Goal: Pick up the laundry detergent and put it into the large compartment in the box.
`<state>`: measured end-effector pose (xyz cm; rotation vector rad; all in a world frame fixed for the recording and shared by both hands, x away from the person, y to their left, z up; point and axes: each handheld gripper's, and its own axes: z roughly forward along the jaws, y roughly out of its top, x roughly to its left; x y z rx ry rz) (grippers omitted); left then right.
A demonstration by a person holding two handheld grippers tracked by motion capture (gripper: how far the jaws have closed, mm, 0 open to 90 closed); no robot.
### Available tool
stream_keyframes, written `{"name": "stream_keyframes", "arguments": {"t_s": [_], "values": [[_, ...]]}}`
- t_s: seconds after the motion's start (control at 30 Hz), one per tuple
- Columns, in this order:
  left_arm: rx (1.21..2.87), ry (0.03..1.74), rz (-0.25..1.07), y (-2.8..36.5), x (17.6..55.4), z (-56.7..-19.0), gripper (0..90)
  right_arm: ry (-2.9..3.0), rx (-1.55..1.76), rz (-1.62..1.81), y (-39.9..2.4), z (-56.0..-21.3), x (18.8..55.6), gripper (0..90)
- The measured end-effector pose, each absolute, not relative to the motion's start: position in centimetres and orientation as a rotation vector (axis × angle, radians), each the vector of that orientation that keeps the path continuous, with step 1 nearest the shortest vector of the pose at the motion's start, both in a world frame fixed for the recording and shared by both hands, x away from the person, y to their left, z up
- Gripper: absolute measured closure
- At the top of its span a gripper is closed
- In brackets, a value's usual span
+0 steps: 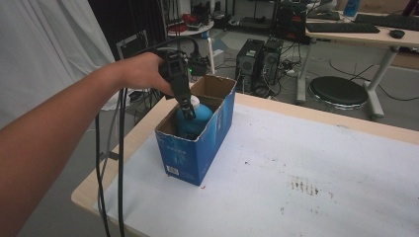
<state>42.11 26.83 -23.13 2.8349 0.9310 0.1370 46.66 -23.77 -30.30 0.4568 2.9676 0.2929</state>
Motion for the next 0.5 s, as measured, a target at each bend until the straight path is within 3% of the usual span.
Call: {"name": "stream_keyframes", "arguments": {"t_s": [0.23,0.3,0.5], "values": [[2.801,0.89,0.193,25.9,40.7,-20.6,23.0,2.954,0.452,0.306,-23.8,-29.8,46.2,3.5],[2.802,0.885,0.238,25.5,40.3,-20.0,19.1,2.949,0.451,0.31,-23.9,-29.7,46.0,3.6],[2.749,0.874,0.203,24.7,39.6,-18.3,19.0,2.932,0.448,0.321,-24.0,-29.2,45.6,3.6]]}}
